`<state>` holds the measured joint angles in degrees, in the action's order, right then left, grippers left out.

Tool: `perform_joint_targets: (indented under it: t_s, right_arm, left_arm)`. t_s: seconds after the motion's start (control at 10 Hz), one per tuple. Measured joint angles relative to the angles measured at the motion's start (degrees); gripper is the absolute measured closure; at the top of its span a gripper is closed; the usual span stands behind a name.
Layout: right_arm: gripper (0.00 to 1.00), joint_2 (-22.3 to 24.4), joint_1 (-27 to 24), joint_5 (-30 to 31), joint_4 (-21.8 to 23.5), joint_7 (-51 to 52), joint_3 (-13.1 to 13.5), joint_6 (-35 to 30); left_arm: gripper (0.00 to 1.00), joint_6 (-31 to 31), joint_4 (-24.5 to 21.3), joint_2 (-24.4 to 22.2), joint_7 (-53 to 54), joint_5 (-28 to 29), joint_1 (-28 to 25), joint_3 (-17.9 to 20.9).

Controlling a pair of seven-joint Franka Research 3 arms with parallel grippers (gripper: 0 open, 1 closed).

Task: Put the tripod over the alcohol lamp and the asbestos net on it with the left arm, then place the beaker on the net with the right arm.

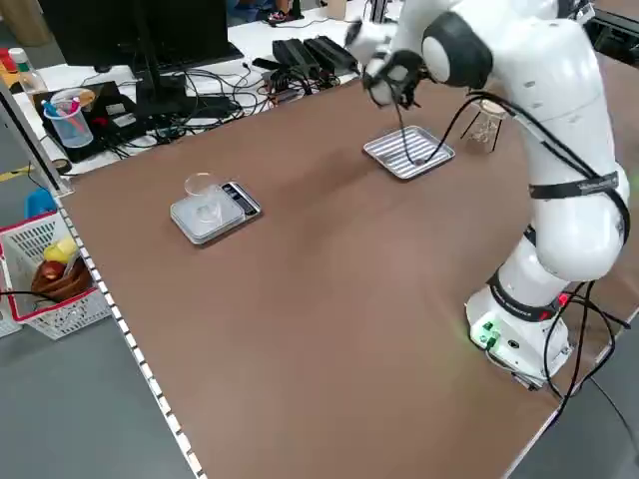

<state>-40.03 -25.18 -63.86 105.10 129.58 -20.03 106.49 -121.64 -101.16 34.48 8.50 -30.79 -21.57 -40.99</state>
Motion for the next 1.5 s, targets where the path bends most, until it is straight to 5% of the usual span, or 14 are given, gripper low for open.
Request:
perform_joint_targets:
  t_s: [0.5, 0.8, 1.2, 1.5]
  right_arm:
    - [0.42, 6.09, 8.05, -9.43, 4.91, -0.58, -0.20, 3.77]
    - [0.42, 11.06, 12.94, -16.05, 9.42, -0.61, -0.31, 6.64]
    - [0.42, 16.46, 21.68, -25.77, 14.14, -0.61, -0.43, 11.69]
    - [0.42, 19.26, 28.54, -32.33, 15.72, -0.62, -0.48, 16.62]
  left_arm:
    - [0.04, 18.46, -0.66, -17.17, -7.61, 20.43, -15.29, 0.20]
    - [0.01, 20.24, 0.39, -24.98, -7.58, 22.23, -20.40, 0.44]
    - [0.01, 27.71, 2.87, -32.77, -8.08, 22.42, -20.44, 3.22]
    - [0.01, 36.42, 9.83, -32.98, -10.42, 22.40, -8.60, 16.45]
